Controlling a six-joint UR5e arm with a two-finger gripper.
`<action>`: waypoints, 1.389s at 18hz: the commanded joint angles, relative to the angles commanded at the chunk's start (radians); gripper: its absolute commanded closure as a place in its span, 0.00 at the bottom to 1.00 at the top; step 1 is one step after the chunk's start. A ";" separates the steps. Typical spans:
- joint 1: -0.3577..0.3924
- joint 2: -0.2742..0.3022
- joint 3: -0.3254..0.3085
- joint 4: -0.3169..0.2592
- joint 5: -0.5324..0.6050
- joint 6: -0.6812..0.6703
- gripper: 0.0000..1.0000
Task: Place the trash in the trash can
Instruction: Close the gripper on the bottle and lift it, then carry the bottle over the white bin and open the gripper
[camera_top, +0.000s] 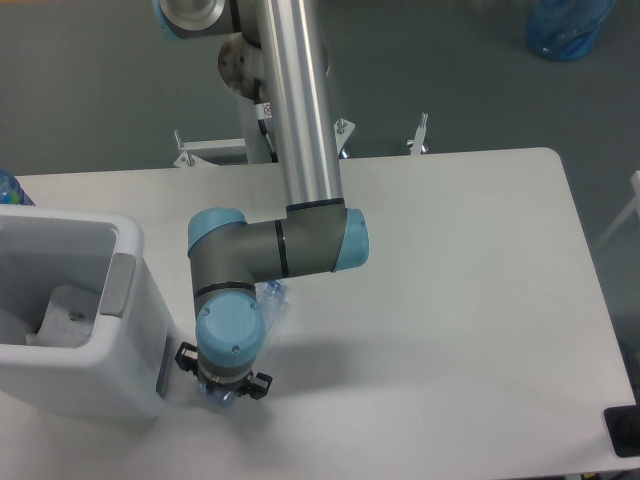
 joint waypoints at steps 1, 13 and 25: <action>0.003 0.005 0.003 0.002 0.000 0.002 0.87; 0.204 0.143 0.158 0.046 -0.398 -0.025 0.87; 0.253 0.226 0.360 0.196 -0.791 -0.218 0.85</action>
